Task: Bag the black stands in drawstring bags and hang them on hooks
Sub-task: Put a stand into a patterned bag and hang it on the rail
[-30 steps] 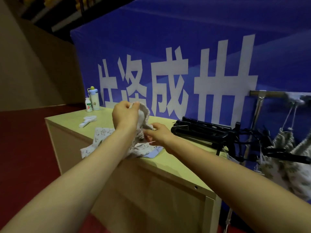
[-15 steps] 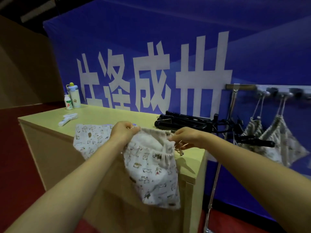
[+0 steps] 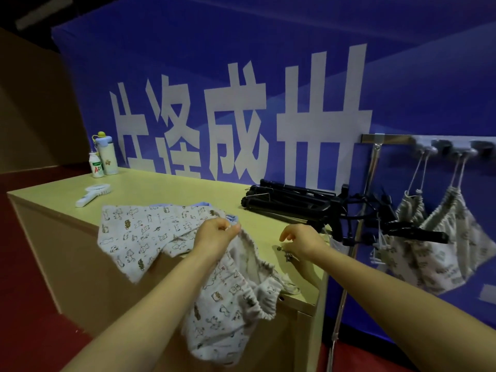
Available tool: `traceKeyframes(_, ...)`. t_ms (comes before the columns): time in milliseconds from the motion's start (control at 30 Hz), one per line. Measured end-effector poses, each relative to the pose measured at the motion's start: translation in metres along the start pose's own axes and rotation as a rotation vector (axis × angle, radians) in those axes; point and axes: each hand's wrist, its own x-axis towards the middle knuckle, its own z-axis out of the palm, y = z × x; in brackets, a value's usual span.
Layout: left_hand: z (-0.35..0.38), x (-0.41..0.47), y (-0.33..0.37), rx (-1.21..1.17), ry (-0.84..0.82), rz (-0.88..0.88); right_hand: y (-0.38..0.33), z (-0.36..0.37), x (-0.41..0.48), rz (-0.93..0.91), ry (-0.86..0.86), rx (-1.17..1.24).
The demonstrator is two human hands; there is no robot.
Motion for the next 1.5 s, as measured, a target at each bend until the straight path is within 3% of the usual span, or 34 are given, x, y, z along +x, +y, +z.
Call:
traceKeyframes(200, 0.009, 0.014, -0.012, -0.076, 0.003, -0.009, 0.006, 0.015, 0.016, -0.082, 0.023, -0.158)
traceKeyframes(600, 0.019, 0.028, -0.027, -0.123, 0.007, -0.046, 0.005, 0.026, 0.032, -0.1, 0.04, -0.146)
traceKeyframes(967, 0.021, 0.023, -0.027, -0.167, -0.011, -0.078, -0.008, 0.022, 0.028, -0.295, -0.034, -0.335)
traceKeyframes(1067, 0.019, 0.02, -0.026, -0.18, -0.01, -0.078, -0.017, 0.017, 0.027, -0.29, 0.076, -0.205)
traceKeyframes(1200, 0.016, 0.016, -0.024, -0.186, 0.002, -0.075, -0.052, -0.004, 0.008, -0.168, 0.339, 0.464)
traceKeyframes(1300, 0.012, 0.009, -0.023, -0.201, 0.007, -0.071, -0.084, -0.018, -0.023, -0.151, 0.22, 0.8)
traceKeyframes(1367, 0.008, 0.002, -0.019, -0.205, 0.001, -0.06, -0.096, -0.009, -0.042, -0.173, 0.119, 0.752)
traceKeyframes(1500, -0.005, -0.025, -0.005, -0.129, 0.035, 0.067, -0.097, 0.012, -0.066, -0.156, 0.113, 0.582)
